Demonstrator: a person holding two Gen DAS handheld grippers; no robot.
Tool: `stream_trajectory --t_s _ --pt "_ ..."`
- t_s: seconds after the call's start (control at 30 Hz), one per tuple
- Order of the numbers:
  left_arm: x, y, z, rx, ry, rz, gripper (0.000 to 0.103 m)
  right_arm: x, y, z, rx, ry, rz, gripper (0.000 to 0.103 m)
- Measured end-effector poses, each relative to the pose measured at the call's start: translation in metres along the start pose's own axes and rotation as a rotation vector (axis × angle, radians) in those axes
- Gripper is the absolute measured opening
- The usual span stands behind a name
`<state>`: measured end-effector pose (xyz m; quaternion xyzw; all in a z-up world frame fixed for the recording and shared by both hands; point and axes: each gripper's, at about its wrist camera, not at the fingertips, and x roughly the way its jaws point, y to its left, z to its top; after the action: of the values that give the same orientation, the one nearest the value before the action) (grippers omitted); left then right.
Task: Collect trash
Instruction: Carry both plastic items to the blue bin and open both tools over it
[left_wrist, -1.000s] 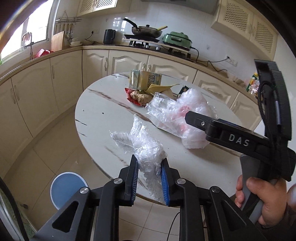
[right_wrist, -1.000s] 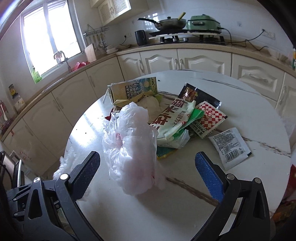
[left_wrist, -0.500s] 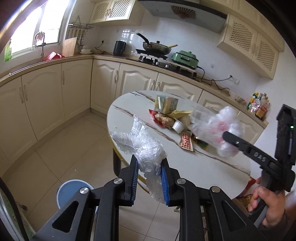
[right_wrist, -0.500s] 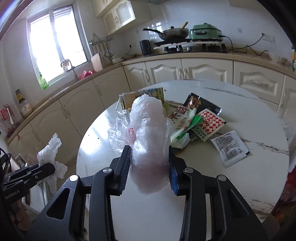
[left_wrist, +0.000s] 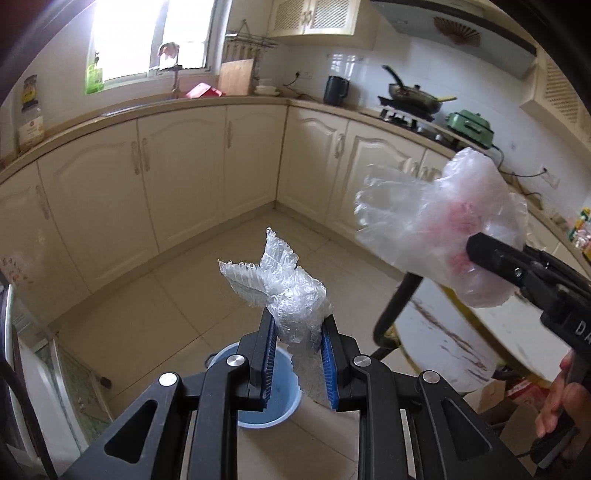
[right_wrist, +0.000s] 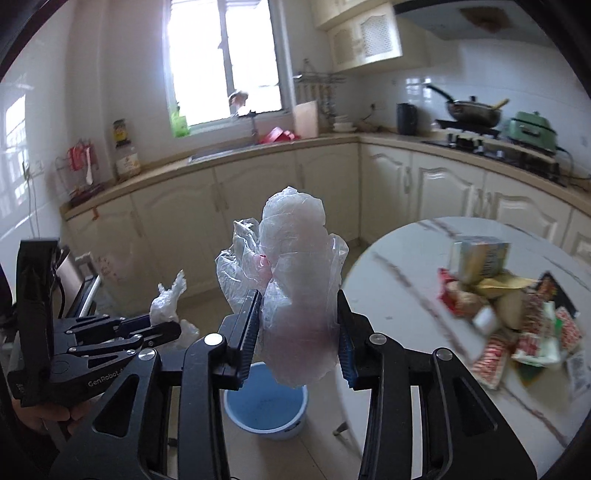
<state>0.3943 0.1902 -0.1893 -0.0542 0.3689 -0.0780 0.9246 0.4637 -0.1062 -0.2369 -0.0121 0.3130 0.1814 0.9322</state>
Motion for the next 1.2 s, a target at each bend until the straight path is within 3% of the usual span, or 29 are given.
stream_trajectory --t_s 0.2,0.3,0.43,0.53,0.63,0.7,0.77,0.93,1.07,1.2 --pt "0.087 0.04 -0.029 -0.033 0.193 0.057 0.019 0.156 0.029 -0.055 -0.006 0.276 0.03 0.037" --pt "0.134 0.054 -0.045 -0.052 0.288 0.027 0.019 0.223 0.029 -0.089 0.023 0.398 0.038 0.037" --pt "0.186 0.073 -0.063 -0.073 0.376 0.007 0.02 0.293 0.019 -0.124 0.123 0.514 0.072 0.04" --pt "0.214 0.079 -0.077 -0.09 0.426 0.0 0.025 0.322 0.008 -0.139 0.197 0.541 0.097 0.042" --pt "0.234 0.087 -0.083 -0.109 0.461 0.023 0.029 0.336 -0.001 -0.148 0.222 0.544 0.068 0.051" --pt "0.242 0.09 -0.083 -0.131 0.469 0.033 0.038 0.34 -0.005 -0.152 0.224 0.543 0.053 0.059" --pt "0.249 0.082 -0.077 -0.146 0.478 0.05 0.055 0.338 -0.007 -0.152 0.207 0.537 0.009 0.063" --pt "0.244 0.083 -0.064 -0.143 0.477 0.057 0.062 0.32 -0.005 -0.143 0.156 0.502 -0.059 0.076" --pt "0.206 0.07 -0.044 -0.118 0.405 0.104 0.062 0.289 0.002 -0.124 0.109 0.458 -0.071 0.079" --pt "0.14 0.051 -0.029 -0.061 0.273 0.185 0.067 0.246 0.012 -0.095 0.06 0.383 -0.068 0.081"
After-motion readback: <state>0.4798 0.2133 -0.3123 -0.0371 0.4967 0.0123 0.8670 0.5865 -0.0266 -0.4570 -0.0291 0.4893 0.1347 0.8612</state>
